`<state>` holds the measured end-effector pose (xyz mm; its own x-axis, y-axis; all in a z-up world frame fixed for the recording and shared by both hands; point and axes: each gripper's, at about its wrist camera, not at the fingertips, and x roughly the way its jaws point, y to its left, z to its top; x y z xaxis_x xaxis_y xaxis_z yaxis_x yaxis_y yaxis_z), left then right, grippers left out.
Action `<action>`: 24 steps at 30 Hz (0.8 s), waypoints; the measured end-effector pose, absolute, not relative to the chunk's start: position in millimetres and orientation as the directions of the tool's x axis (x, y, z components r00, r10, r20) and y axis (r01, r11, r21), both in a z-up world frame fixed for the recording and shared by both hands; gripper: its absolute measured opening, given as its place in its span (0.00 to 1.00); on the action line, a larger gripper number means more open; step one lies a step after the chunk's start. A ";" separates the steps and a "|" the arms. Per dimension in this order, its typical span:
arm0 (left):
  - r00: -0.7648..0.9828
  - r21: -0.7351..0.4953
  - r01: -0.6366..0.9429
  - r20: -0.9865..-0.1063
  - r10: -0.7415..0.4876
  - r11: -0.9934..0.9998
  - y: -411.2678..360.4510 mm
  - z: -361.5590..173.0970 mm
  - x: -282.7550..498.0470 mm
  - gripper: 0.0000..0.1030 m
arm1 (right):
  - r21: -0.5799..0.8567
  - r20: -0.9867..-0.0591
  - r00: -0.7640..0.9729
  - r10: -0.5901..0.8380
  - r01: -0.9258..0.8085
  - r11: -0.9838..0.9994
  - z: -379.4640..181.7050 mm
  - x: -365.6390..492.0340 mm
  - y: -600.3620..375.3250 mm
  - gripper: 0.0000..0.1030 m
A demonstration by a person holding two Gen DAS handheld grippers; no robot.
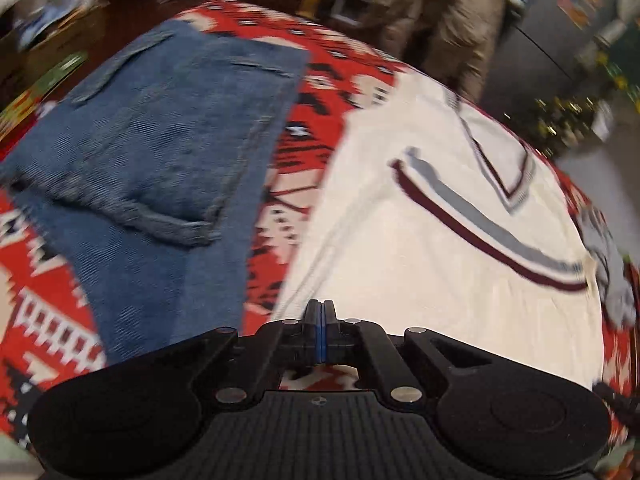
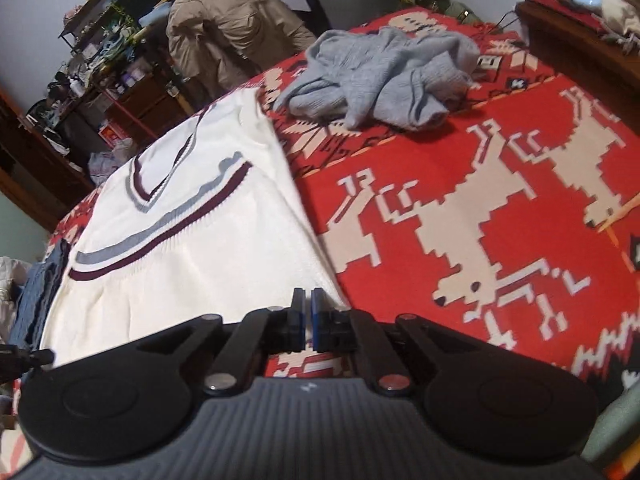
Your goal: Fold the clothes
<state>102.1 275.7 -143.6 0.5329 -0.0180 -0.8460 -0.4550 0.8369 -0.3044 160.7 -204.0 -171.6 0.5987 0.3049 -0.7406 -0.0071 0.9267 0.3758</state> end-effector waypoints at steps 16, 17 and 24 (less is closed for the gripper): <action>0.520 -0.126 -0.353 -0.850 0.082 0.927 244.2 -141.1 106.8 0.05 | 0.221 -0.733 0.622 0.276 -0.166 0.961 -161.8 157.9 -164.9 0.07; 0.515 -0.112 -0.359 -0.852 0.096 0.927 244.5 -140.9 105.8 0.05 | 0.220 -0.744 0.615 0.261 -0.143 0.965 -165.6 159.4 -169.8 0.07; 0.670 -0.174 -0.252 -0.742 0.042 0.952 231.6 -115.0 87.4 0.06 | 0.261 -0.712 0.649 0.270 -0.113 0.959 -160.6 156.3 -181.4 0.08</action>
<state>87.4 231.6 -115.0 0.6696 0.0420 -0.7416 -0.2521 0.9520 -0.1737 156.3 -181.4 -160.6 0.6485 0.2702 -0.7116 -0.1131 0.9587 0.2609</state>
